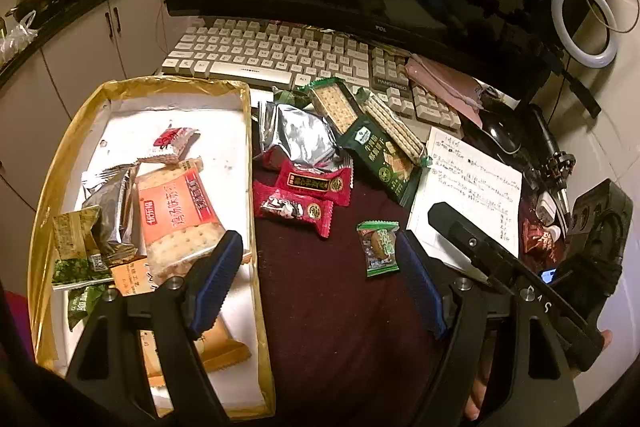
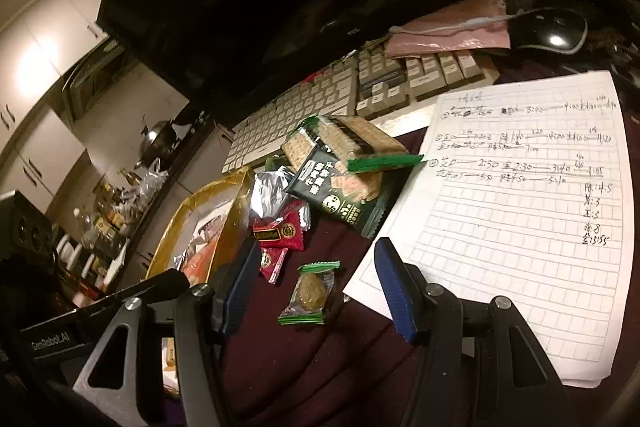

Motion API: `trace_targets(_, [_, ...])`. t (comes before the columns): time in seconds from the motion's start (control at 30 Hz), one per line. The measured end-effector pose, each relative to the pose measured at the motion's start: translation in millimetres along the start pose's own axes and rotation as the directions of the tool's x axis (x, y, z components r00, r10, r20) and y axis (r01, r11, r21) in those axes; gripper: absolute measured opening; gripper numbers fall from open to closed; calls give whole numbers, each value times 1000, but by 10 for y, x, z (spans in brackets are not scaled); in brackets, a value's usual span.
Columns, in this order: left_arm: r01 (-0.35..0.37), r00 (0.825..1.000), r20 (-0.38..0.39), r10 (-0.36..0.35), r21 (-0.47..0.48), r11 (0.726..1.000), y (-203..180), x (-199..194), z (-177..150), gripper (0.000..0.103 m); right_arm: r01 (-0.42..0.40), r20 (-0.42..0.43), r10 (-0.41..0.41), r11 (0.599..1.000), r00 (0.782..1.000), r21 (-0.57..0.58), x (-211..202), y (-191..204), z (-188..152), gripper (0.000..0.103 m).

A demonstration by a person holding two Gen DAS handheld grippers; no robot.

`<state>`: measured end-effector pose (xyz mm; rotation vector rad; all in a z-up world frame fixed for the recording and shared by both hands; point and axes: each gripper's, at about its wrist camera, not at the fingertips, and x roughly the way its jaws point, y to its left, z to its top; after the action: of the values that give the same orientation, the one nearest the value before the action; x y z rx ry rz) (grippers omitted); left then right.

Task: Organize snacks

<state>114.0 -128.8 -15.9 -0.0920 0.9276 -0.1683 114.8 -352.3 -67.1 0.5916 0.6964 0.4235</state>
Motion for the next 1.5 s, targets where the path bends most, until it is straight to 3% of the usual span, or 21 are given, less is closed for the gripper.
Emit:
trace_targets(0.17, [-6, 1000, 12, 6, -23, 1000, 84, -32, 21, 79, 25, -57, -25, 1000, 998, -3, 73, 49, 144, 59])
trace_targets(0.33, [14, 1000, 22, -13, -49, 999, 149, -74, 35, 79, 103, -59, -107, 993, 993, -58, 192, 269, 689, 59])
trace_targets(0.43, [29, 999, 36, -27, -55, 998, 174, -126, 20, 79, 187, -84, -192, 980, 978, -64, 465, 232, 961, 59])
trace_targets(0.53, [26, 999, 34, -25, -43, 999, 180, -150, 23, 79, 248, -162, -250, 968, 955, -34, 805, 23, 1068, 59])
trace_targets(0.7, [30, 999, 40, -28, -48, 998, 185, -164, 36, 79, 198, -226, -189, 980, 956, 16, 1011, -157, 983, 61])
trace_targets(1.0, [33, 999, 21, -33, -36, 999, 90, -128, 69, 79, 145, -240, -136, 989, 961, 18, 853, -94, 870, 47])
trace_targets(1.13, [45, 999, -2, -45, -35, 998, 46, -48, 139, 79, 109, -188, -96, 992, 977, 63, 526, -165, 750, 46])
trace_targets(1.27, [75, 995, -68, -79, -56, 996, -49, 203, 251, 79, 86, -48, -80, 987, 996, 136, 115, -308, 601, 46])
trace_targets(1.4, [79, 984, -151, -93, -98, 992, -219, 643, 395, 79, 110, 60, -121, 980, 991, 165, -62, -381, 477, 46])
trace_targets(1.5, [68, 983, -164, -89, -128, 989, -301, 910, 484, 73, 124, 102, -141, 980, 985, 158, -52, -391, 437, 46])
